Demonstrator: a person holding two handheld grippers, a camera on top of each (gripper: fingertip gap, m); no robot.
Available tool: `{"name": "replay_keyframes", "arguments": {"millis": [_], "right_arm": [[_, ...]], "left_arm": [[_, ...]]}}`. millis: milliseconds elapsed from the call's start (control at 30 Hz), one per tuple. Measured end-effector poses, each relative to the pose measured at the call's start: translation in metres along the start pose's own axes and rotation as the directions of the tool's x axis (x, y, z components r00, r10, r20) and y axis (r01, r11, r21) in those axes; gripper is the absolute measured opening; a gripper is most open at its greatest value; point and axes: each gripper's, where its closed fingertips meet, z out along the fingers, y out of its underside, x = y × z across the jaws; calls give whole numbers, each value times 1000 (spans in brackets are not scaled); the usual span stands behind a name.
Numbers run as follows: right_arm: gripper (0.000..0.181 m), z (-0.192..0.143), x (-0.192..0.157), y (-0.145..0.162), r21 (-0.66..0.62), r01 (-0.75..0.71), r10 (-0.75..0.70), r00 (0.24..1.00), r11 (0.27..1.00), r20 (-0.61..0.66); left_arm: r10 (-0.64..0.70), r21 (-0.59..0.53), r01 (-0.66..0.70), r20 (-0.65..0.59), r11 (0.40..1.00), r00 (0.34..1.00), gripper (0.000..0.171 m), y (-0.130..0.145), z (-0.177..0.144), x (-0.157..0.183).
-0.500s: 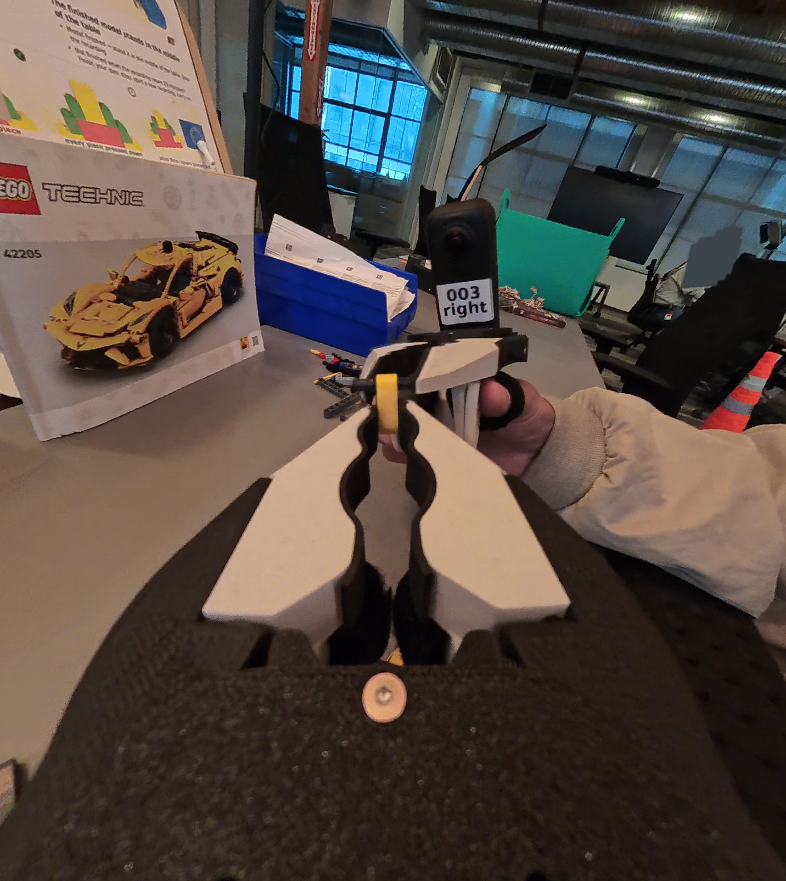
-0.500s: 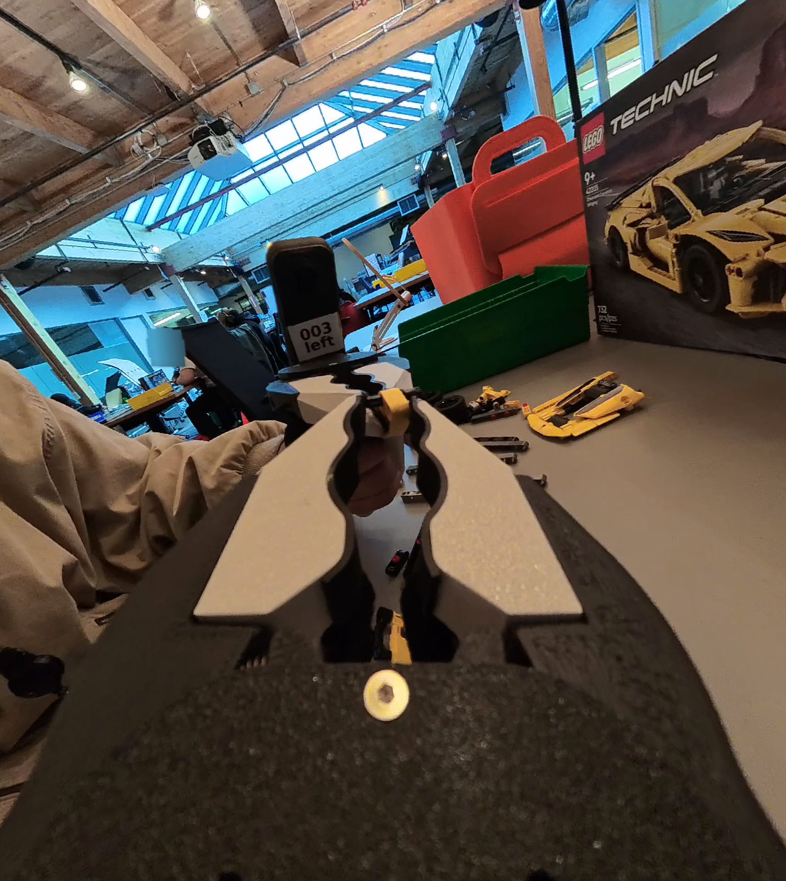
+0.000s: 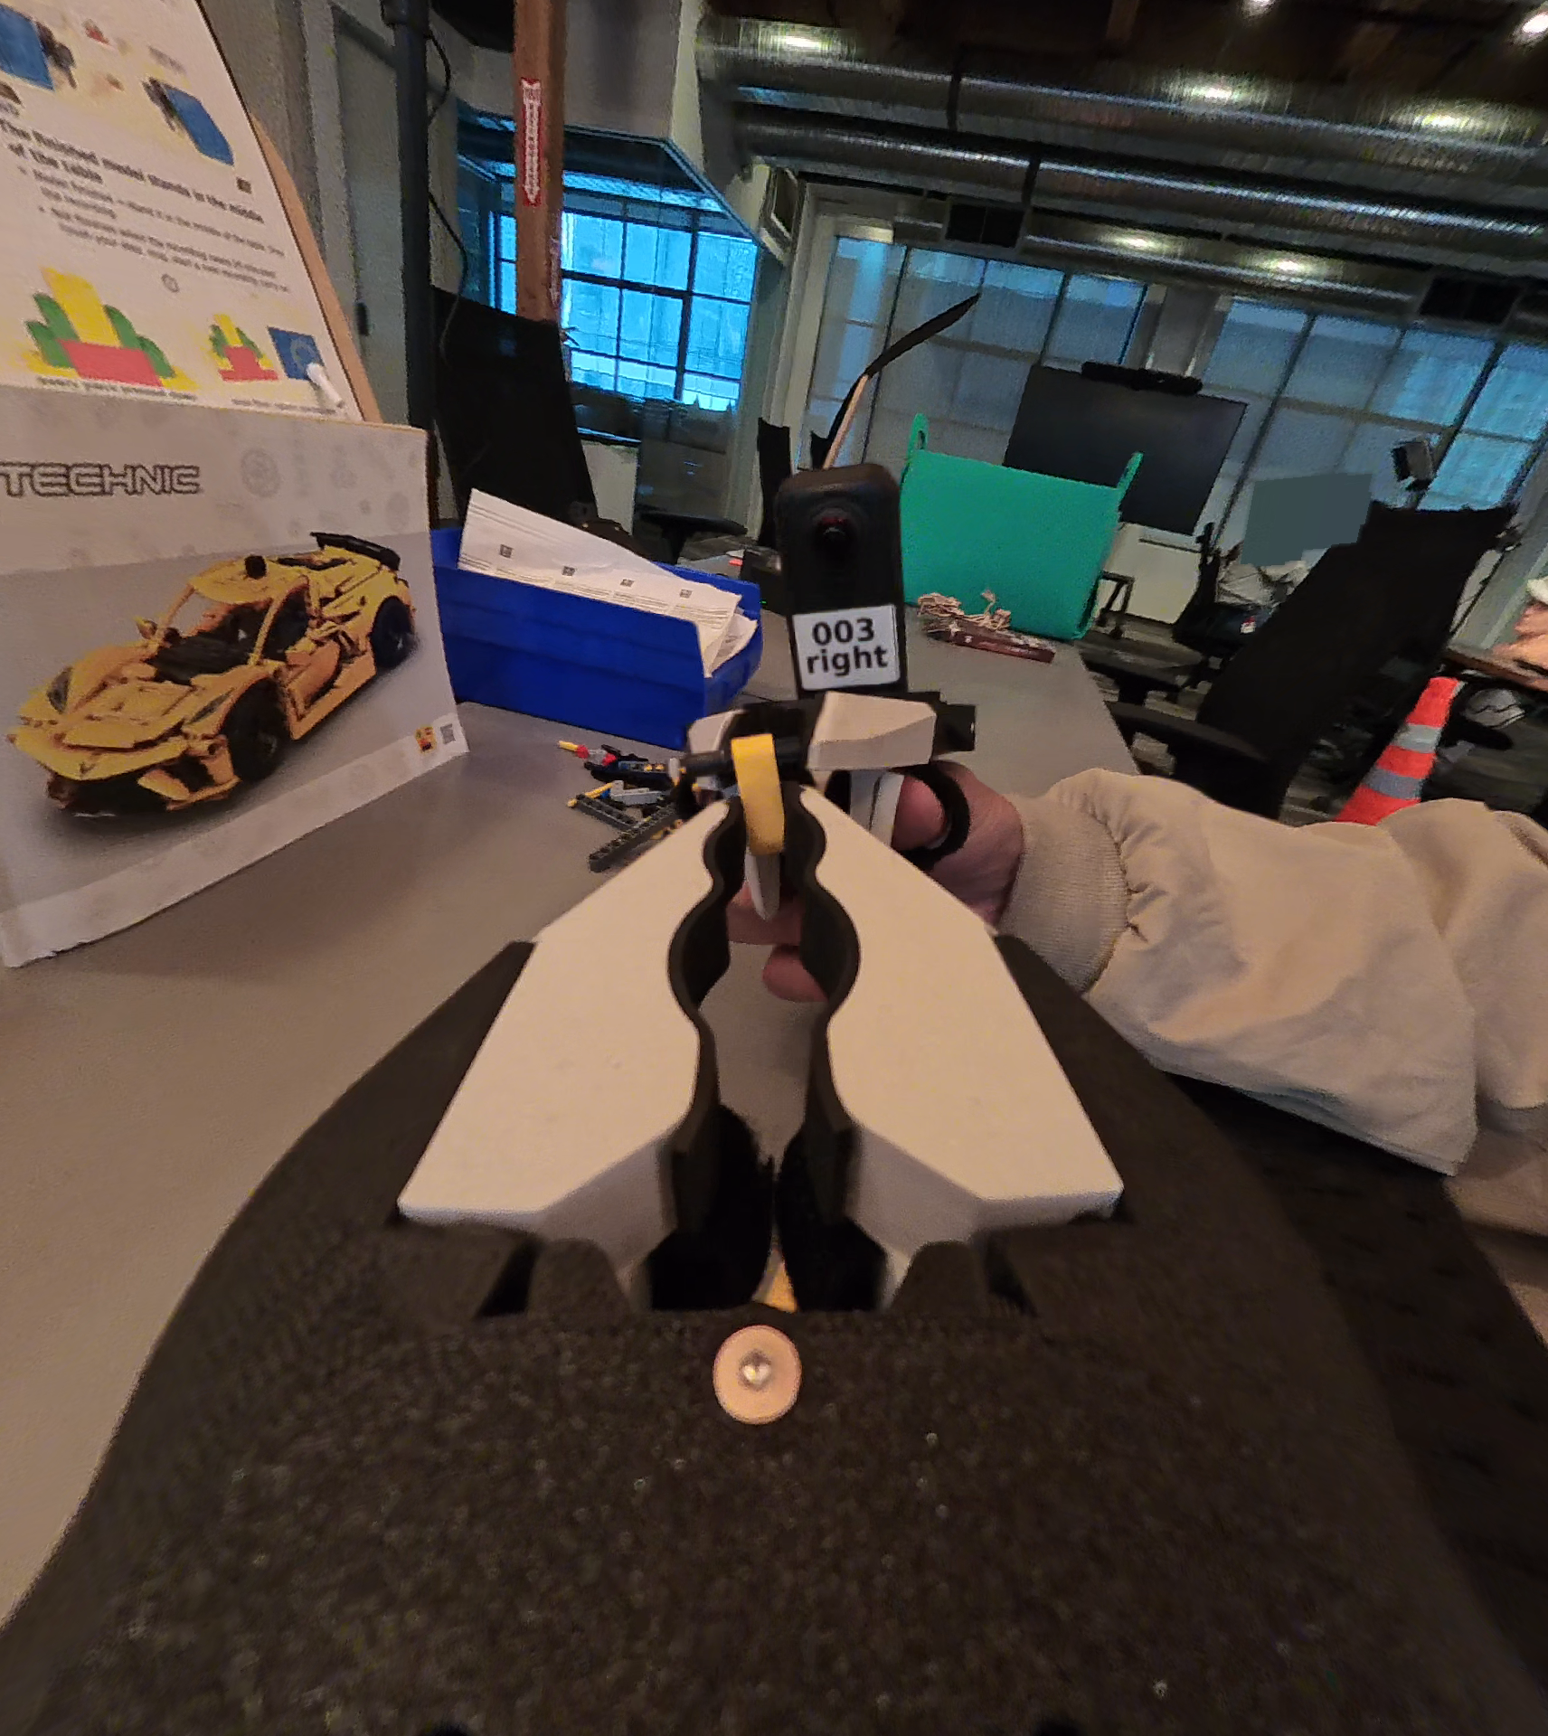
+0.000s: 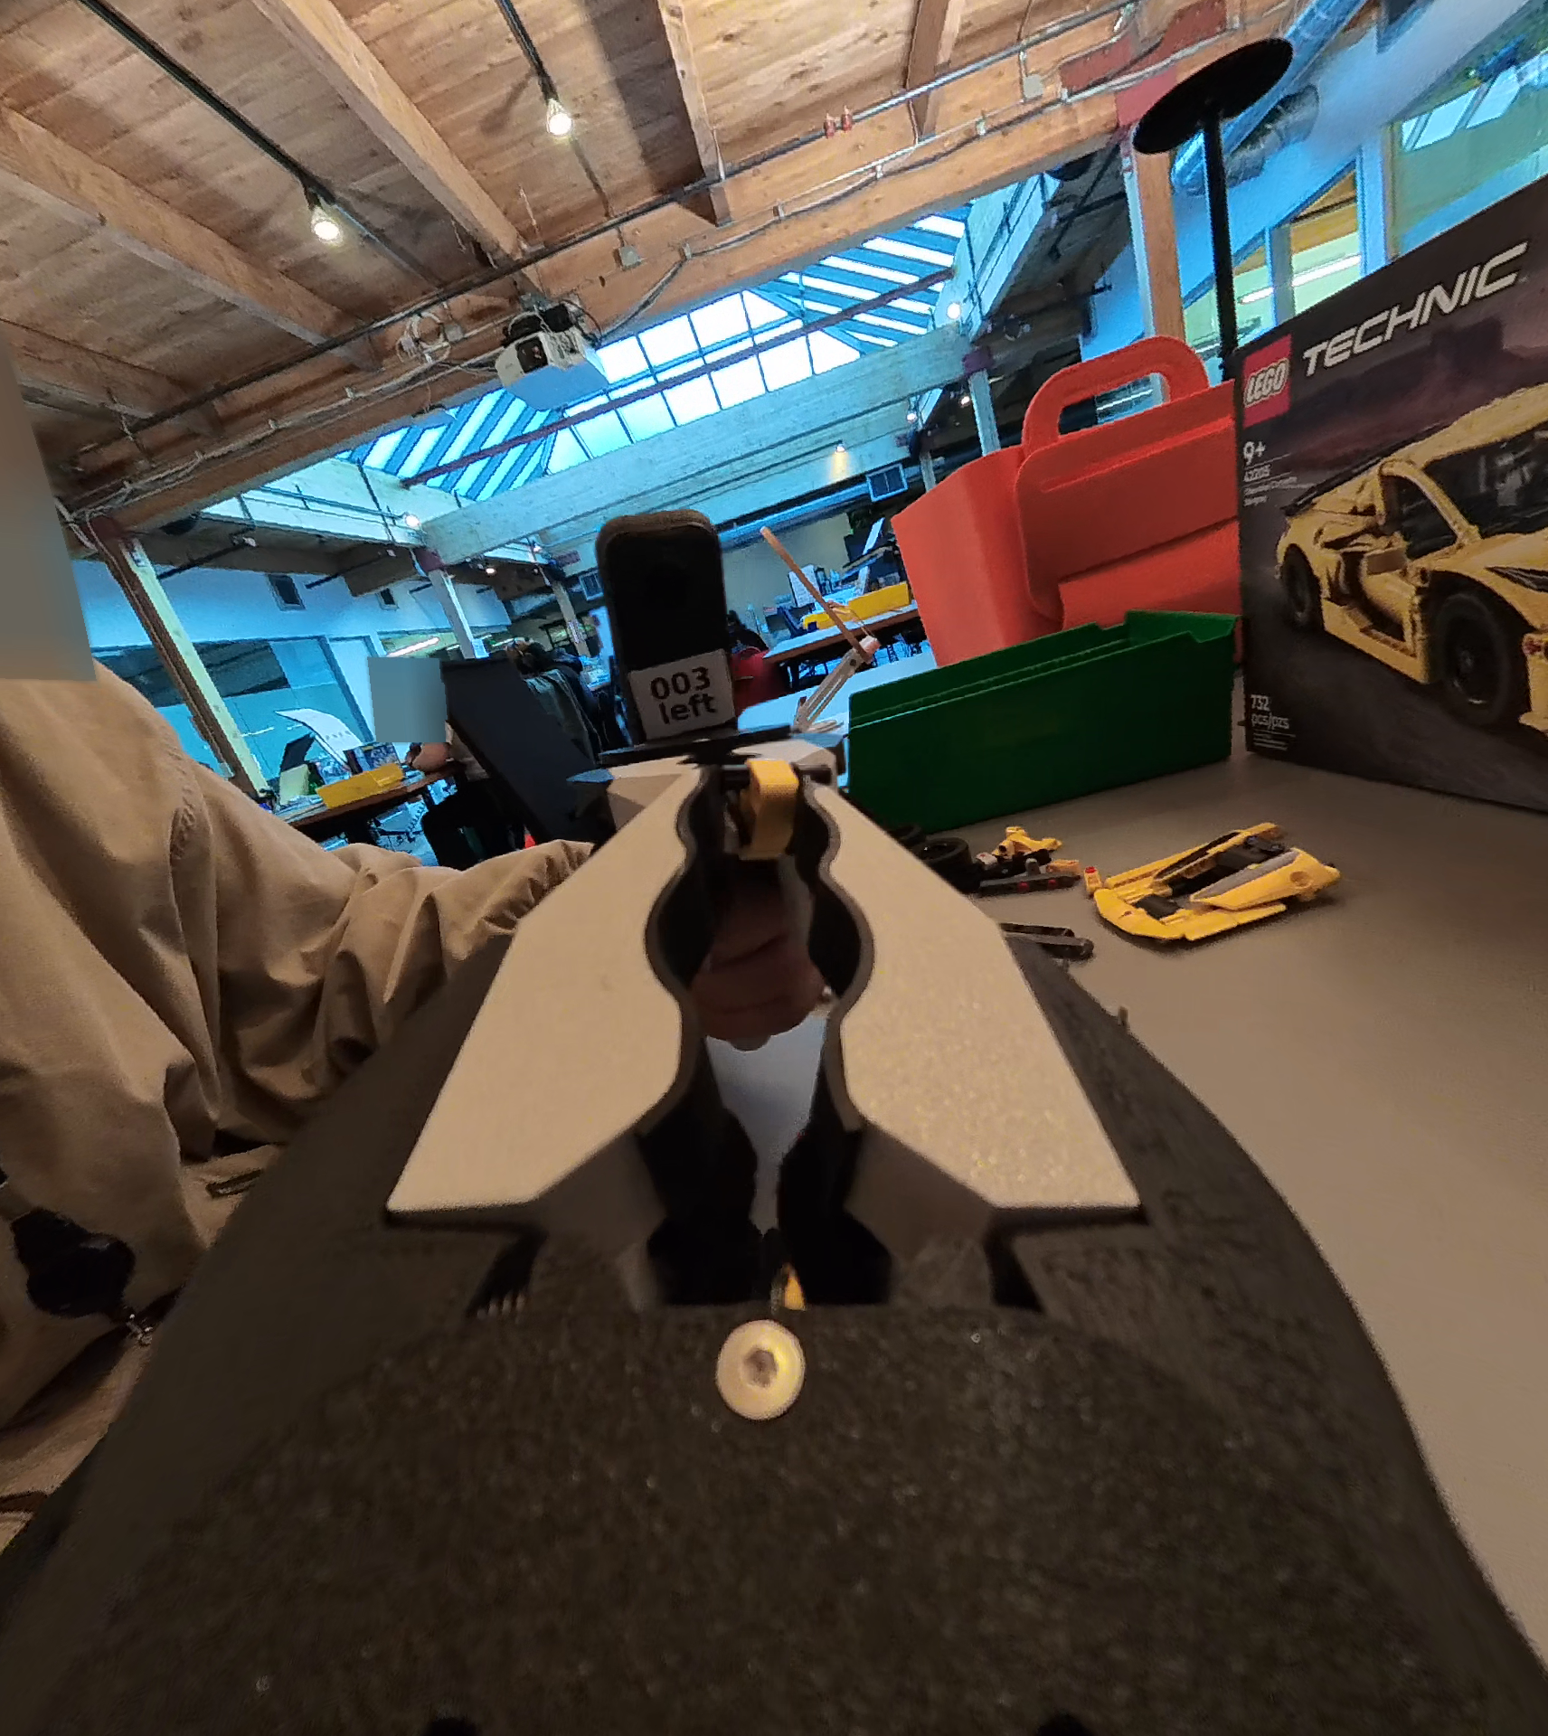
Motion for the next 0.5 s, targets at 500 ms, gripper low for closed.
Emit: {"name": "replay_keyframes", "arguments": {"millis": [500], "right_arm": [[19, -6, 23, 10, -150, -12, -8, 991, 989, -132]], "left_arm": [[562, -278, -502, 208, 819, 801, 7, 19, -1, -27]]}}
